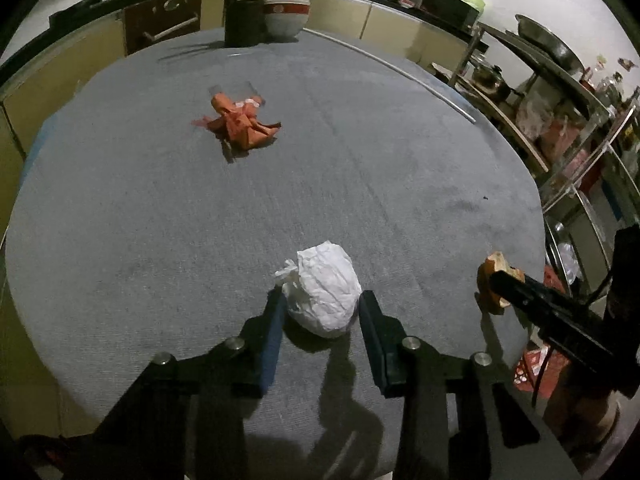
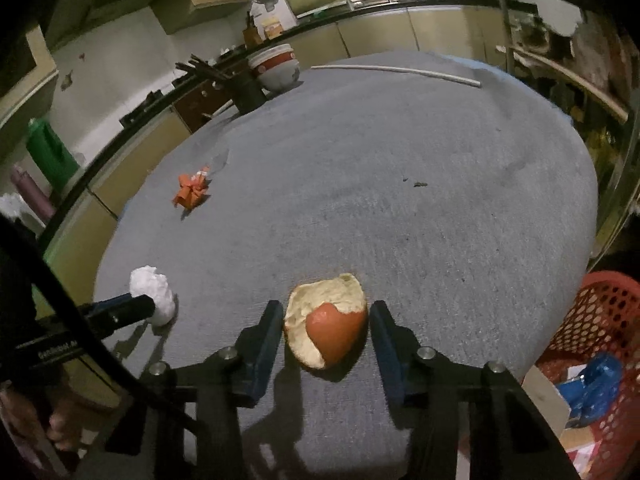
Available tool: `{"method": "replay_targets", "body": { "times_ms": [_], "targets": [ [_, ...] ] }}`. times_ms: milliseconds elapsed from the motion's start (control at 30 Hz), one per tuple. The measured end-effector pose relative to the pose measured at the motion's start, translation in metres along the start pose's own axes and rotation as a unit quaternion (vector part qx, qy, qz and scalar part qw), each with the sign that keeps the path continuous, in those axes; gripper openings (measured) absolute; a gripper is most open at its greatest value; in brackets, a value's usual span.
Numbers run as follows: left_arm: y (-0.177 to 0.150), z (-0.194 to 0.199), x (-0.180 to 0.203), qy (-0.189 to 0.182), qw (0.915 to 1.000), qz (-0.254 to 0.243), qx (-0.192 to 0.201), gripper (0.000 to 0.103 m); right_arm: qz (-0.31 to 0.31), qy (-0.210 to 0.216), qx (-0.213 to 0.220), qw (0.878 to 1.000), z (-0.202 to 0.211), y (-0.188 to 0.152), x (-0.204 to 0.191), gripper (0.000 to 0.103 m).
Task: Collect trash
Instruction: 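Carry the white bag with the left tool while the right tool carries the orange peel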
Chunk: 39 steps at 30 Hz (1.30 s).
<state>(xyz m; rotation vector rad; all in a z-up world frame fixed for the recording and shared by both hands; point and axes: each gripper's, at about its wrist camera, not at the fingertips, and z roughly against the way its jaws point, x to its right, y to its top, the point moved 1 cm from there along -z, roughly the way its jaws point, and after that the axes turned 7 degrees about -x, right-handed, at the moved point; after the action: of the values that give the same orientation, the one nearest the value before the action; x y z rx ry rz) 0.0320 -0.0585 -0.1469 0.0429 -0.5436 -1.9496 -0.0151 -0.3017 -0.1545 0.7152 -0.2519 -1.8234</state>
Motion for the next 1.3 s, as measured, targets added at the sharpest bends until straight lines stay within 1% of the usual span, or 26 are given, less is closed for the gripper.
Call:
{"method": "replay_targets", "body": {
  "times_ms": [133,200,300,667,833,1067,1200,1300],
  "targets": [
    [0.002,-0.001,-0.002,-0.010,0.9999,0.009,0.003,0.036,0.017,-0.008,0.003,1.000,-0.001,-0.002,-0.006,0.040],
    [0.002,-0.001,-0.002,-0.008,0.9999,0.009,0.006,0.035,0.028,-0.015,0.006,0.999,-0.001,-0.002,-0.009,0.039],
    [0.002,0.000,-0.002,-0.007,0.9999,0.013,0.008,0.034,0.027,-0.013,0.009,1.000,0.002,-0.003,-0.009,0.034],
    [-0.002,0.023,0.001,0.002,0.9992,0.007,0.038,0.033,0.021,0.008,0.027,0.999,0.018,-0.004,-0.010,0.033],
    [-0.007,0.034,0.008,0.019,0.9987,-0.004,0.046,0.033,0.024,0.011,0.040,0.999,0.029,-0.007,-0.016,0.033],
    [-0.018,0.061,0.025,0.033,0.9961,-0.025,0.077,0.033,0.034,0.014,0.066,0.997,0.053,-0.013,-0.026,0.033],
    [-0.027,0.079,0.039,0.052,0.9931,-0.040,0.097,0.033,0.035,0.017,0.085,0.996,0.071,-0.019,-0.030,0.033],
    [-0.034,0.093,0.051,0.073,0.9899,-0.052,0.110,0.033,0.034,0.023,0.098,0.994,0.085,-0.026,-0.031,0.033]
  ]
}}
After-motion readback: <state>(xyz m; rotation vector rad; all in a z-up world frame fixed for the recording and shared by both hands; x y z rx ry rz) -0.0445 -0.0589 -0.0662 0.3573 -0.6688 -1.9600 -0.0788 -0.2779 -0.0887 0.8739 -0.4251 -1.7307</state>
